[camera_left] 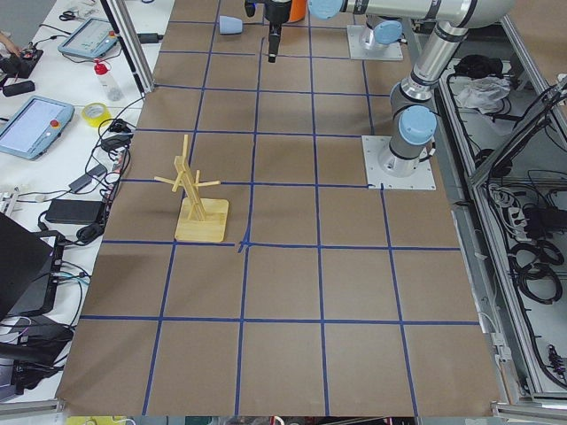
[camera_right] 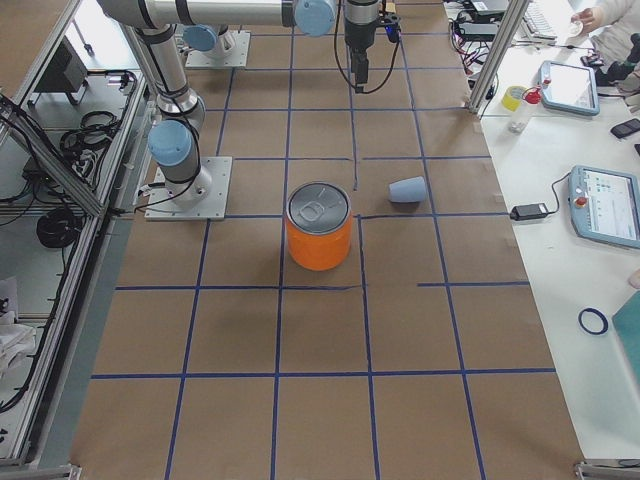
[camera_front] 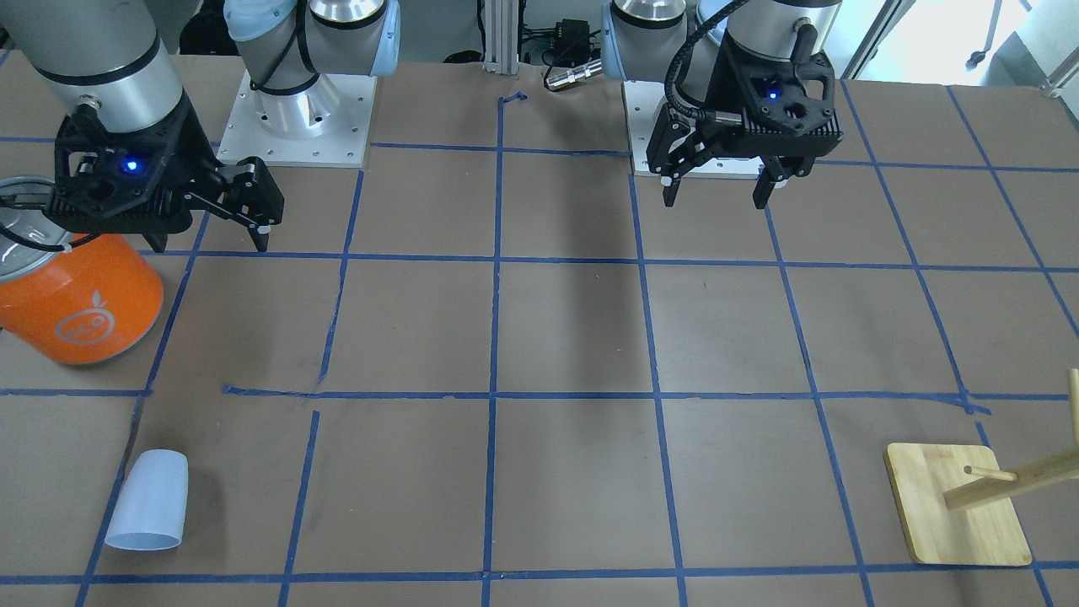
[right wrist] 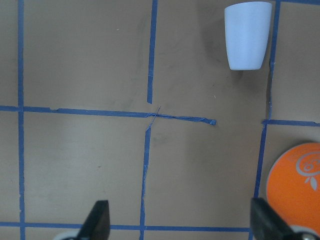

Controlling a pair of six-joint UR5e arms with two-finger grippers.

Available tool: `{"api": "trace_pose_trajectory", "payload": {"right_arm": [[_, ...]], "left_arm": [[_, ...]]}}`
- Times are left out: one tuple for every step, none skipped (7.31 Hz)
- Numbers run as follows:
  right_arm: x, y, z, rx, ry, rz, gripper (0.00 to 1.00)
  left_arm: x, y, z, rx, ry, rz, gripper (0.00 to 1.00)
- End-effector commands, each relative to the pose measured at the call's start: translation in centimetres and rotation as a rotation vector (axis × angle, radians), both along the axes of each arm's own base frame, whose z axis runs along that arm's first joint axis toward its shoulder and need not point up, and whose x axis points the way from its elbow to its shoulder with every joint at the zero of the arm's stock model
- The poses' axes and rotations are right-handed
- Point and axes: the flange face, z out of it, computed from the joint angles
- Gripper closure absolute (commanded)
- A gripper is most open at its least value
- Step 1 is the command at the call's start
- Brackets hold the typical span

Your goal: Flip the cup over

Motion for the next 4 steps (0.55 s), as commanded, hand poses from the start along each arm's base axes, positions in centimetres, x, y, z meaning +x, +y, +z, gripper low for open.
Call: {"api": "trace_pose_trajectory", "payload": {"right_arm": [[-0.1, -0.1, 0.0, -0.001, -0.008, 0.008, 0.00], [0.1, -0.2, -0.2, 0.000, -0.013, 0.009, 0.00], [-0.8, -0.6, -0.4, -0.006, 0.002, -0.006, 0.00], [-2.6, -1.1, -0.6, -0.003, -0.012, -0.030, 0.00]], "left_arm": [[0.0, 0.0, 0.0, 0.000, -0.002, 0.000, 0.00], [0.0, -0.1, -0.1, 0.002, 0.003, 0.000, 0.00], [0.0, 0.0, -0.1, 0.002, 0.000, 0.000, 0.00], [0.0, 0.0, -0.2, 0.003, 0.000, 0.000, 0.00]]}}
